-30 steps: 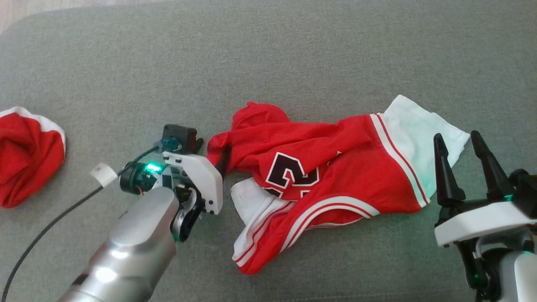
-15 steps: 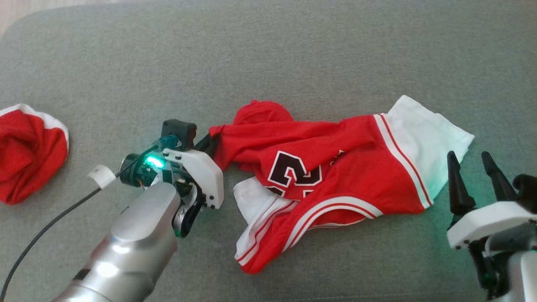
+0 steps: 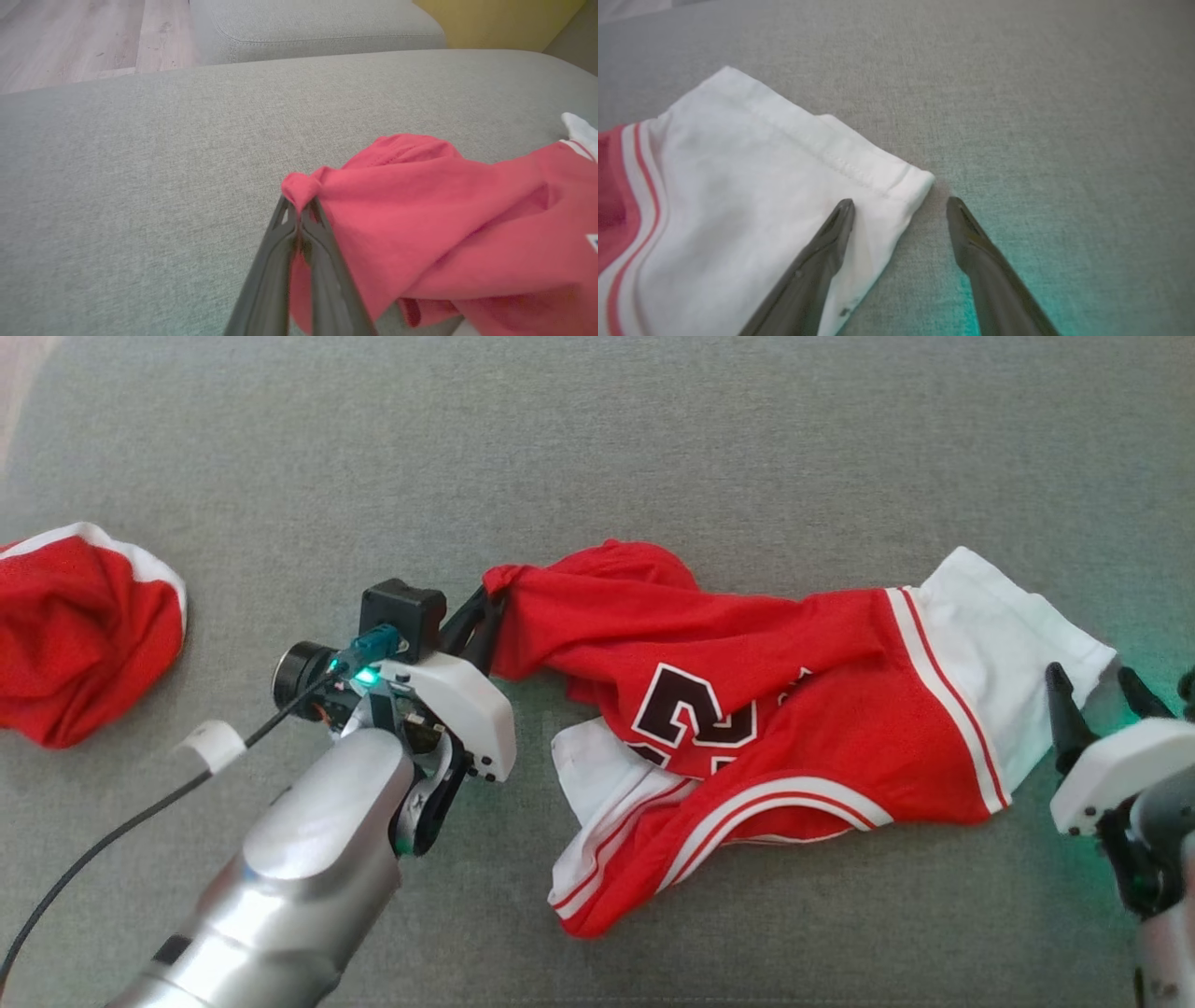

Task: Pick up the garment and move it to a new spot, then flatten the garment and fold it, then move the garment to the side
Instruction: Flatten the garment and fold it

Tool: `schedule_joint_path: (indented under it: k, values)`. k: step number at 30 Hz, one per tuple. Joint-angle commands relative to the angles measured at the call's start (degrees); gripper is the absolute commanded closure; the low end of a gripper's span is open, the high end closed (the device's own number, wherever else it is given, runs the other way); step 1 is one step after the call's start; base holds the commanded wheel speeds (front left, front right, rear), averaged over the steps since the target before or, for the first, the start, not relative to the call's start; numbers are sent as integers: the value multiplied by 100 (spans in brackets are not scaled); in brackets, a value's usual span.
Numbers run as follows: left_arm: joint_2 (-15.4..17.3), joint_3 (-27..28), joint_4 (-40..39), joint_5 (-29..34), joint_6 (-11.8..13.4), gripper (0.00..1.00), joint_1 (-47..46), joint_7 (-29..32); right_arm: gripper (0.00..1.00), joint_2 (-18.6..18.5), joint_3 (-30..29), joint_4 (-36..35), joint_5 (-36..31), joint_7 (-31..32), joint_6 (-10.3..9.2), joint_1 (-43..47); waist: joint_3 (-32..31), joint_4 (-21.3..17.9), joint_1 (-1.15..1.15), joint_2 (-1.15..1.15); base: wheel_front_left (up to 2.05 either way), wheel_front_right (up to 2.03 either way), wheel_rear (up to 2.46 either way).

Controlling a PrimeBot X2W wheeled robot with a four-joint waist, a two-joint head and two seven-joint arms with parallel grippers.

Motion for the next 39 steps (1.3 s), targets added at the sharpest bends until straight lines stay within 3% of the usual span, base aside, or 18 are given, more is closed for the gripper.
schedule_joint_path:
  k: [1, 4, 5, 6, 7, 10, 14, 23, 28, 33, 39]
  values:
    - [194, 177, -226, 46, 48, 100, -118, -82, 0, -159, 148, -62, 62, 96, -4, -113, 10, 22, -1, 0, 0, 0, 0]
    - [241, 184, -399, 49, 95, 100, -73, -105, 0, -279, 360, 244, 198, 520, -4, -185, 13, 67, -1, 0, 0, 0, 0]
    - [258, 192, -454, 49, 115, 100, -55, -118, 18, -300, 419, 280, 281, 609, -4, -200, 9, 77, -1, 0, 0, 0, 0]
    - [277, 198, -505, 45, 131, 100, -36, -121, 52, -311, 485, 308, 396, 705, -4, -210, 4, 83, -1, 0, 0, 0, 0]
    - [298, 213, -557, 41, 153, 100, -17, -139, 100, -343, 555, 331, 476, 804, -4, -208, 1, 84, -1, 0, 0, 0, 0]
    - [369, 264, -711, 44, 222, 100, 29, -215, 100, -425, 662, 313, 741, 1027, -4, -199, -16, 83, -1, 0, 0, 0, 0]
    - [510, 395, -1004, 66, 336, 100, 82, -427, 100, -518, 453, -178, 767, 591, -4, -300, -100, 36, -1, 0, 0, 0, 0]
    - [1211, 908, -2631, 231, 764, 100, 113, -718, 100, -730, -146, -2625, 346, -21, -4, -665, -595, -102, -1, 0, 0, 0, 0]
    - [1645, 1222, -3618, 413, 1023, 100, -91, -601, 100, -903, -437, -3822, 174, 55, -4, -979, -792, -89, -1, 0, 0, 0, 0]
    - [2158, 1594, -4700, 703, 1254, 100, -523, -328, 100, -1302, -756, -4889, 47, 285, -4, -1590, -981, -64, -1, 0, 0, 0, 0]
    - [2562, 1909, -5697, 942, 1453, 100, -1071, 195, 100, -1909, -958, -5302, 209, 750, -4, -2521, -1141, -108, -1, 0, 0, 0, 0]
